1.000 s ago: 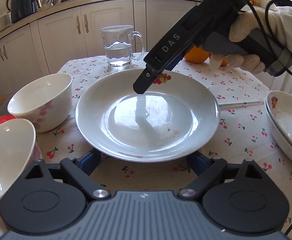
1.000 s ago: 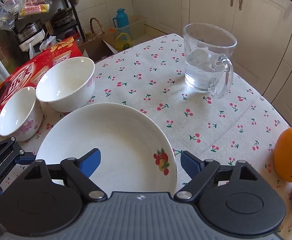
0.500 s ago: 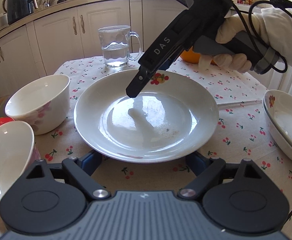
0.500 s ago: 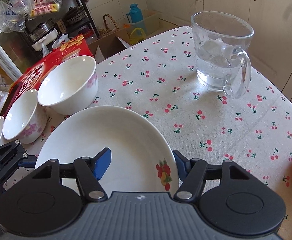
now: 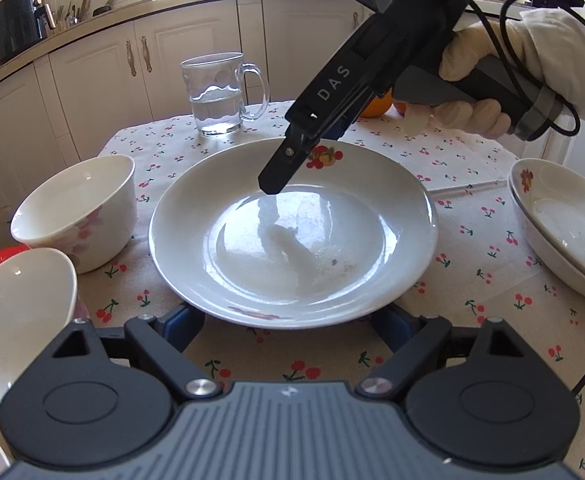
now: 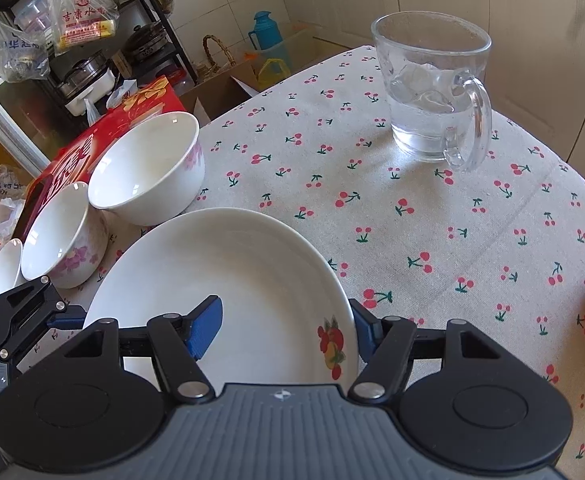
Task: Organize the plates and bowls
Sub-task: 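Grasp the flowered white plate rim with the right tool and lift, then carry the held plate with the right tool over the plate stack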
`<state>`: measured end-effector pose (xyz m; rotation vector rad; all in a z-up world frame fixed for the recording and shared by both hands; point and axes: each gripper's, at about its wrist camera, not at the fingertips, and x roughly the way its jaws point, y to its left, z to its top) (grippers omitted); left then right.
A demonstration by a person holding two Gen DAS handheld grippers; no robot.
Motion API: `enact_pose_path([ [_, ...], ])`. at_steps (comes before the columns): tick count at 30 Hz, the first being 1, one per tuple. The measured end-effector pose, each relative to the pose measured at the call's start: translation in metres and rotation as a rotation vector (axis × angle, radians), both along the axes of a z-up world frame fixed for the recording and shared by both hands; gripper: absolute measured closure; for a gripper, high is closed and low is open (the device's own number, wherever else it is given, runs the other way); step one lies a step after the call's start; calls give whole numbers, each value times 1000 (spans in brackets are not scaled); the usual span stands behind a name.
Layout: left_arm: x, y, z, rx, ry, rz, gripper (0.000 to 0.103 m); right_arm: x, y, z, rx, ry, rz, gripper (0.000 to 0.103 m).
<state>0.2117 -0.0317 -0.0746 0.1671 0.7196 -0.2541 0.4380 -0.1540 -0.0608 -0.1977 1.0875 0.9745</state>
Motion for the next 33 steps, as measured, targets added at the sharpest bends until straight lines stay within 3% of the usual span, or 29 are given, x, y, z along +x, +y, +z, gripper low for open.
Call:
enact_pose_path([
  [12, -29, 13, 5, 19, 26, -97, 13, -42, -13, 7, 45, 42, -63, 30],
  [33, -83, 3, 38, 33, 12, -236, 14, -126, -52, 42, 108, 2, -151, 28],
])
